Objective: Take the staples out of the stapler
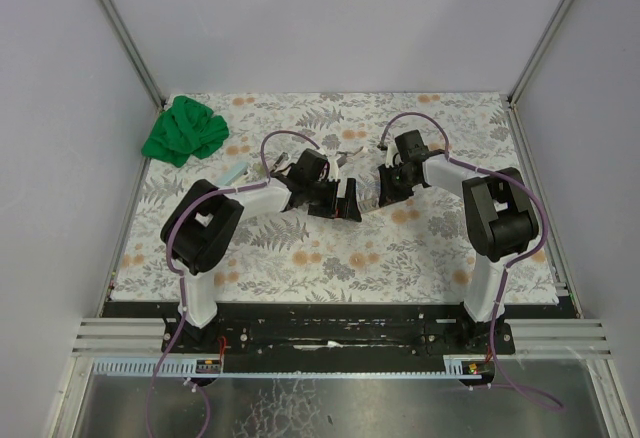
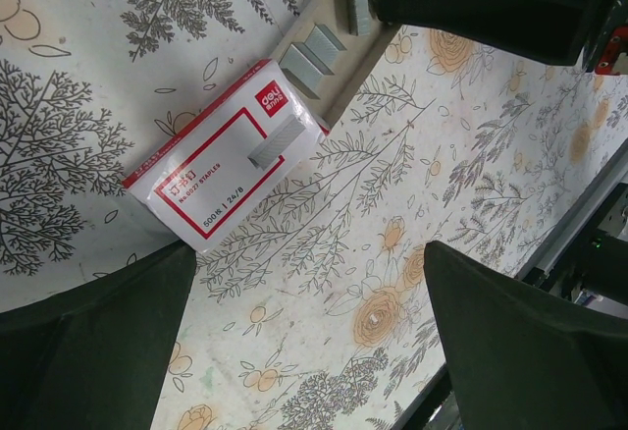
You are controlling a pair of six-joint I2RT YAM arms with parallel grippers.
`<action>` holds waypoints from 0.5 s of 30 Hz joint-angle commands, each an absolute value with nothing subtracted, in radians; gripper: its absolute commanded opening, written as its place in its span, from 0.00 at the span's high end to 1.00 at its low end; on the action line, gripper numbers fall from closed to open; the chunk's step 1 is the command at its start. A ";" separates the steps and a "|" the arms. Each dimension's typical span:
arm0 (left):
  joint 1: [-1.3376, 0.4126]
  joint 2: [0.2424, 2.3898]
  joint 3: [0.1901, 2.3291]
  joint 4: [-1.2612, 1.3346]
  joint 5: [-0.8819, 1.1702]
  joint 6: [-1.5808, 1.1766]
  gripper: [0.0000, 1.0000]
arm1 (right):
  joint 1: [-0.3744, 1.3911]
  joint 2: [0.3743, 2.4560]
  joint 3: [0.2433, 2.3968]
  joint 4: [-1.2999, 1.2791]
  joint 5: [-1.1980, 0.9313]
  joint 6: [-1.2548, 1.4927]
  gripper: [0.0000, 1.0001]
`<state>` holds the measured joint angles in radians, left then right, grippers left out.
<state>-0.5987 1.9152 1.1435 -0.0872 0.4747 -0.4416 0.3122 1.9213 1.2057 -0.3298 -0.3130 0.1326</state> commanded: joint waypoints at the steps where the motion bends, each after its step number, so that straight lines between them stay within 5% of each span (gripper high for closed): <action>1: -0.606 1.915 1.131 -0.097 0.456 -0.441 0.00 | 0.320 1.877 1.197 -0.316 -0.304 0.144 0.86; 15: -0.610 1.936 1.143 -0.094 0.477 -0.439 0.00 | 0.321 1.867 1.198 -0.313 -0.323 0.153 0.86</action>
